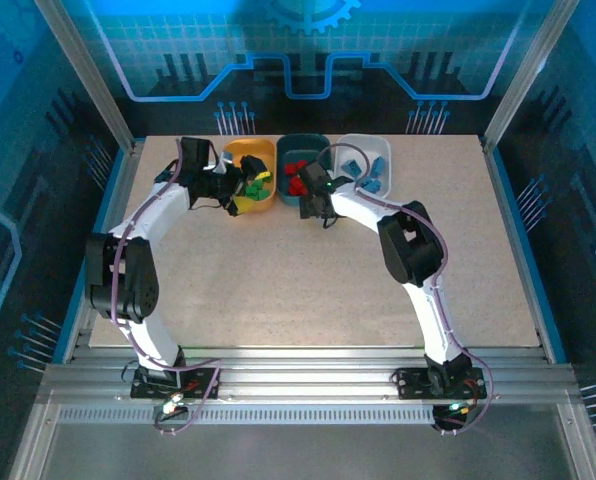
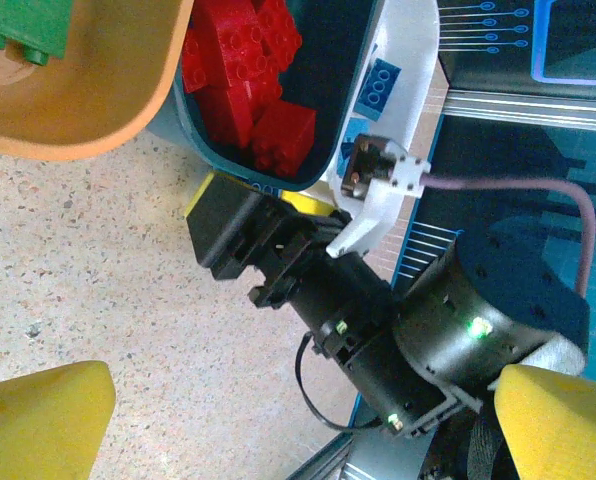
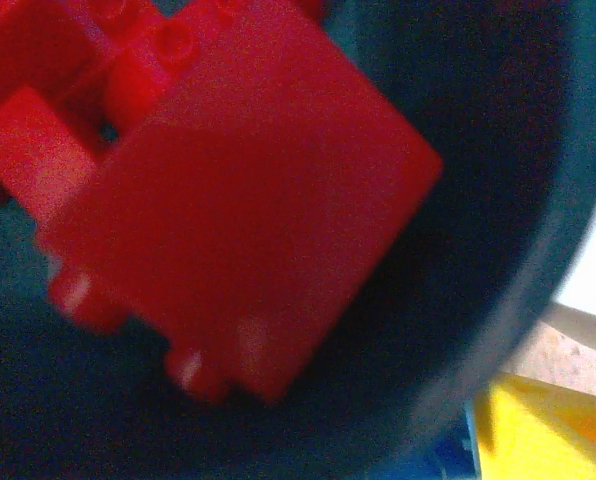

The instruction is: Sort the legos into containers by color

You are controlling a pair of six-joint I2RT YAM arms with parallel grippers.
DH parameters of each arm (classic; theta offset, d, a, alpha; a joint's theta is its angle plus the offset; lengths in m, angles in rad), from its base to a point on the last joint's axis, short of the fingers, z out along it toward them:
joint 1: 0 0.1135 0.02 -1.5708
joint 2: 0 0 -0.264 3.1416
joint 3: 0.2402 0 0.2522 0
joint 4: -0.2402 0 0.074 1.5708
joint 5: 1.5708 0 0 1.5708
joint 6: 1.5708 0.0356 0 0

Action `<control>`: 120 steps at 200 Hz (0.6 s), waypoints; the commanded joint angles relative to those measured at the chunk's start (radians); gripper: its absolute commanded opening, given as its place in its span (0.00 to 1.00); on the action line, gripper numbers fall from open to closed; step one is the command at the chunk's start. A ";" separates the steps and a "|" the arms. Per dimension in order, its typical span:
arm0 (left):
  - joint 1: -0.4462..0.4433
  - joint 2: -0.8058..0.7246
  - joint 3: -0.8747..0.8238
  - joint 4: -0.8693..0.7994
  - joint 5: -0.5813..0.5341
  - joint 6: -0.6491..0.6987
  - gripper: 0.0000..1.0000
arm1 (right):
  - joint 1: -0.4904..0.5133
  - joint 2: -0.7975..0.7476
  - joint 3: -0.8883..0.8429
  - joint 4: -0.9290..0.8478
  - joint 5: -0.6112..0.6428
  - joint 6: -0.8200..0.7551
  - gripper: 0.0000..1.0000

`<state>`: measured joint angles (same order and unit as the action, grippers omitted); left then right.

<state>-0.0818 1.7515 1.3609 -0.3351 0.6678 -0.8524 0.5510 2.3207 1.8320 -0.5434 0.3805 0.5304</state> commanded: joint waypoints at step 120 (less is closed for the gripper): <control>-0.006 -0.015 0.034 -0.024 0.009 0.039 0.99 | 0.065 -0.257 -0.289 0.069 0.051 -0.022 0.56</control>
<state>-0.0818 1.7515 1.3666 -0.3355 0.6678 -0.8356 0.5694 2.2120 1.6428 -0.4927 0.3885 0.5117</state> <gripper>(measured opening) 0.990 0.638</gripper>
